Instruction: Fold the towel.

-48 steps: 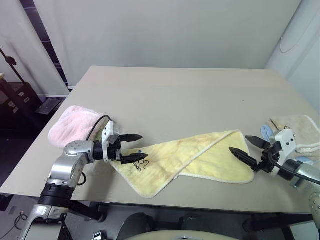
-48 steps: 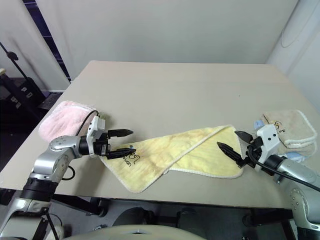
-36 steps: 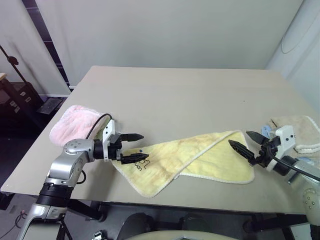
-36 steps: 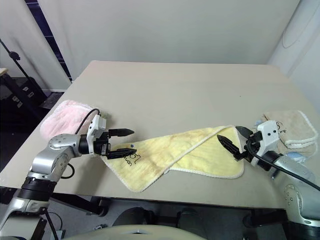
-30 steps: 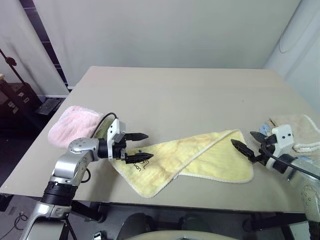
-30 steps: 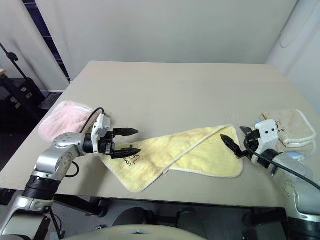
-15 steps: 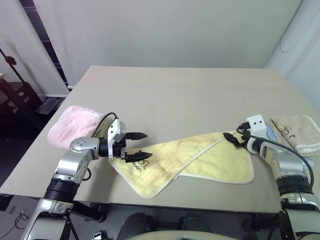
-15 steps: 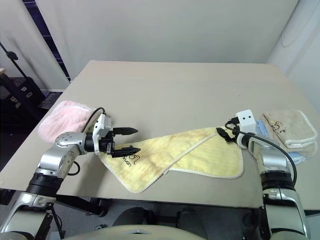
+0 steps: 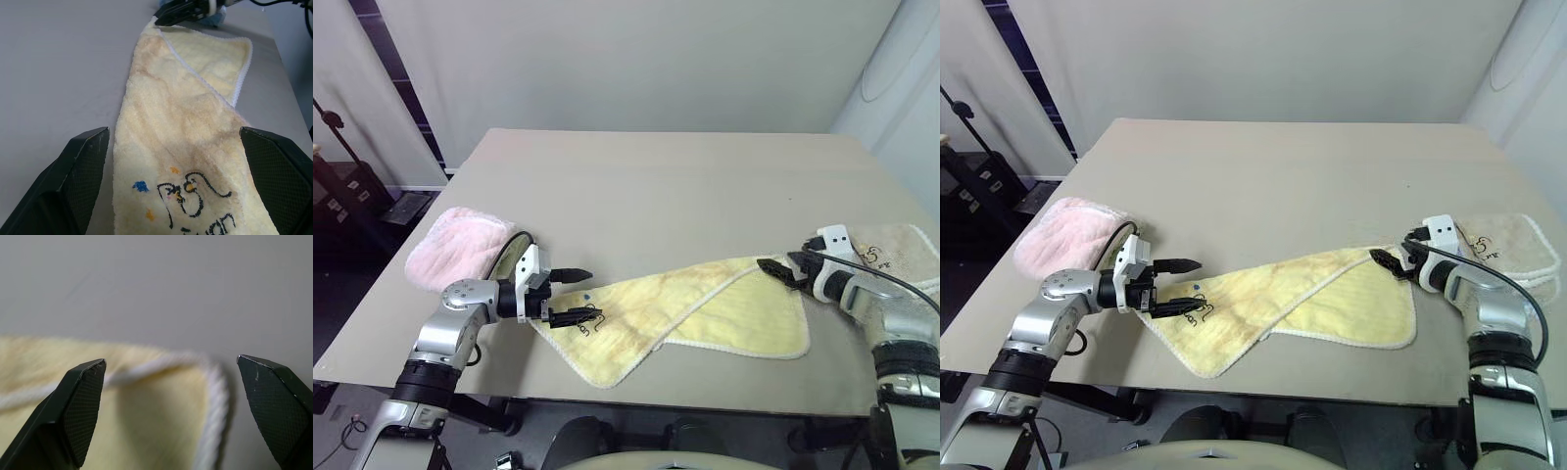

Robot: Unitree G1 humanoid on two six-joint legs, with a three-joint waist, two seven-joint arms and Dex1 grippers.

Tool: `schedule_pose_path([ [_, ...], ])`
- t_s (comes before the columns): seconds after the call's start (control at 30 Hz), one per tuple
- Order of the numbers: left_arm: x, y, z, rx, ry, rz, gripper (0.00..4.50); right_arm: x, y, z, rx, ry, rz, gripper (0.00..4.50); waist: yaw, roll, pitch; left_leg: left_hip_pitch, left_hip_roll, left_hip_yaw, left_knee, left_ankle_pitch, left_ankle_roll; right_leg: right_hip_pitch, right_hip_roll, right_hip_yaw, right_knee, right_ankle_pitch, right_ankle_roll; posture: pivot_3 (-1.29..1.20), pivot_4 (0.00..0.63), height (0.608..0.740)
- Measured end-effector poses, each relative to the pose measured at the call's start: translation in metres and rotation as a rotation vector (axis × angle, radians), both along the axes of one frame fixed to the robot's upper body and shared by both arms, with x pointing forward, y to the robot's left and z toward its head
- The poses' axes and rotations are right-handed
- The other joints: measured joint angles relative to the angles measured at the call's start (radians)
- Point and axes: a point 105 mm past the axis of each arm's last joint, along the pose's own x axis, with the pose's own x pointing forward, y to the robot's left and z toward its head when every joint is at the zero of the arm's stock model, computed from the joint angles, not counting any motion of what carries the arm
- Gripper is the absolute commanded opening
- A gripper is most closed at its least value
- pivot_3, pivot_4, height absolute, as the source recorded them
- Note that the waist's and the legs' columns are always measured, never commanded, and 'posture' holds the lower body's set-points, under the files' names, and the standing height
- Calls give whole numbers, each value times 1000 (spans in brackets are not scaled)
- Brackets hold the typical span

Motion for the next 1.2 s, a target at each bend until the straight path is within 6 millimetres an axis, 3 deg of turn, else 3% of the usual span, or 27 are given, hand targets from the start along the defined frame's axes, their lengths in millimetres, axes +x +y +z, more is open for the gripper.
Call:
schedule_pose_path([
  [0.57, 2, -2, 2, 12, -25, -4, 4475, 20, -1, -11, -106, -9, 7, 4500, -22, 0, 0, 0, 0, 1, 0, 0, 0, 0, 0, 0, 0, 0, 0, 0, 0, 740],
  [0.7, 2, -3, 4, 13, -33, -2, 4500, 22, -2, -11, -145, -8, 29, 3284, -24, 0, 0, 0, 0, 1, 0, 0, 0, 0, 0, 0, 1, 0, 0, 0, 0, 740],
  [1.0, 4, -2, 4, 13, -35, 15, 4500, 25, 0, -10, -165, -18, 56, 92, -23, 0, 0, 0, 0, 2, 1, 0, 0, 1, -1, 0, 1, 0, 0, 0, 0, 740],
  [1.2, 1, -2, 8, 7, -29, -5, 4500, 30, 1, 5, -152, -78, 42, 39, -24, 1, 1, 0, 0, 2, 0, 0, 0, -1, -1, 0, 1, 0, 0, 0, 0, 740],
])
